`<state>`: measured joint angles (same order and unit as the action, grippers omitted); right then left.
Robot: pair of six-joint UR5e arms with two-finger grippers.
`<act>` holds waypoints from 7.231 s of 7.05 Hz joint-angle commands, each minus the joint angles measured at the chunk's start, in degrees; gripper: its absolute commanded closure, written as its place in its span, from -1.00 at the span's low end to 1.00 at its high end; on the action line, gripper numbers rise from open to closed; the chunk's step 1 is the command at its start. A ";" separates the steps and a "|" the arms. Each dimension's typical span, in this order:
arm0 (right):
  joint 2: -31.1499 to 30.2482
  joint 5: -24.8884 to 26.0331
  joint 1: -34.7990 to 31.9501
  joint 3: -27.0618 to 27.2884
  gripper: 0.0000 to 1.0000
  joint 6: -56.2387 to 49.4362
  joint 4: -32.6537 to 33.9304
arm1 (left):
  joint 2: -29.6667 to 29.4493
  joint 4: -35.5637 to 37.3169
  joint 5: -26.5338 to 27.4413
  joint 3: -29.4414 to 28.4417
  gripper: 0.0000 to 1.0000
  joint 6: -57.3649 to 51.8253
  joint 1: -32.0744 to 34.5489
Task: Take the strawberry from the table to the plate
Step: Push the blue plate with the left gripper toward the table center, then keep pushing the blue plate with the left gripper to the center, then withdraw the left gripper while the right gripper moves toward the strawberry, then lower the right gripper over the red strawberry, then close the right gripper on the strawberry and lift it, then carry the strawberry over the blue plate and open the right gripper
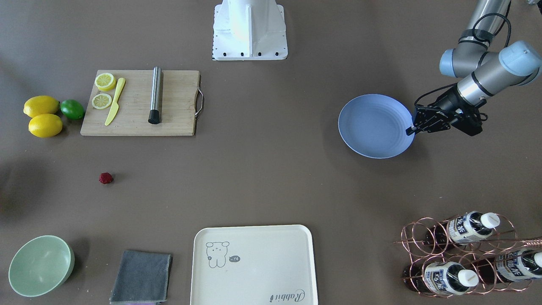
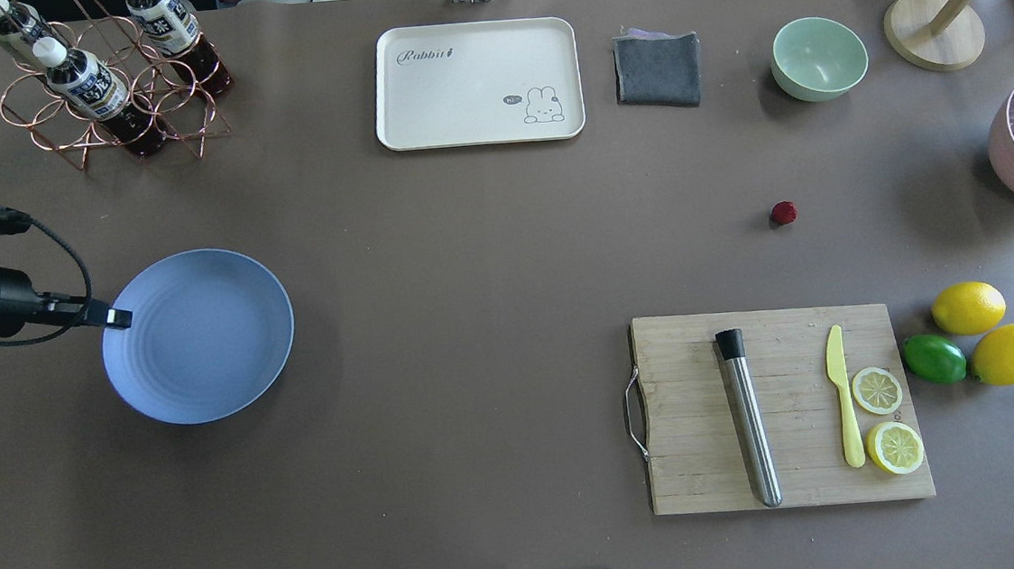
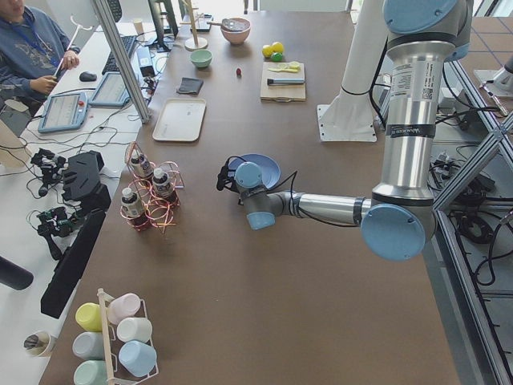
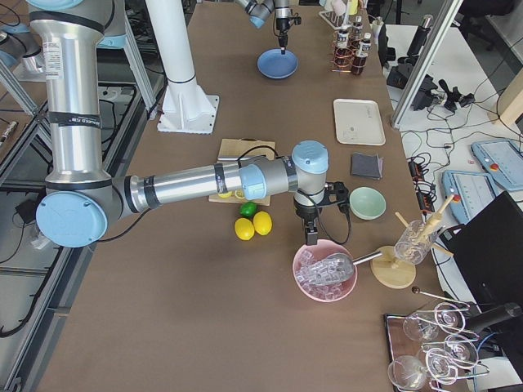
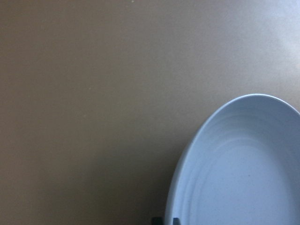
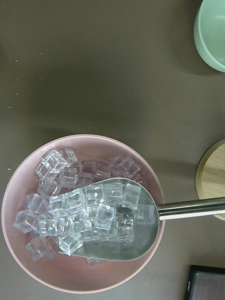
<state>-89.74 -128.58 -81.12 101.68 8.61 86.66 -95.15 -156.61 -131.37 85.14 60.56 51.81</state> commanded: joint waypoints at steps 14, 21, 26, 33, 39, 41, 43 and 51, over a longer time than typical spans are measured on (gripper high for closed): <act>2.80 -0.44 2.80 0.01 -0.99 7.00 -0.09 | -28.52 24.59 24.13 -1.57 -0.96 11.43 -16.48; 12.46 7.46 21.69 -0.16 -0.99 36.36 -6.15 | -0.60 37.67 -5.86 14.10 -1.00 -37.75 19.47; 15.12 14.90 30.29 -1.47 -0.98 41.74 -7.03 | 3.89 68.04 -7.16 12.33 -1.00 -67.12 38.26; 15.03 15.56 32.95 -13.79 -0.70 46.49 -23.64 | 5.85 67.14 -6.36 12.33 -1.00 -68.73 38.54; 15.20 17.49 34.80 -10.90 1.00 49.39 -23.12 | 6.72 67.05 -6.44 12.59 -1.00 -68.73 38.54; 21.31 17.31 35.32 -9.74 1.00 59.88 -18.93 | 7.08 67.05 -6.44 12.86 -1.00 -68.73 38.54; 31.42 19.58 39.87 -10.27 1.00 73.50 -9.53 | 7.08 67.14 -6.53 12.86 -1.00 -68.73 38.63; 48.43 33.84 54.57 -24.51 1.00 87.36 -9.05 | 8.31 67.40 -6.44 12.77 -1.00 -68.38 38.81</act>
<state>-41.33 -95.23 -27.39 77.35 95.95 77.55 -86.90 -89.21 -137.81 97.78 -7.90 90.61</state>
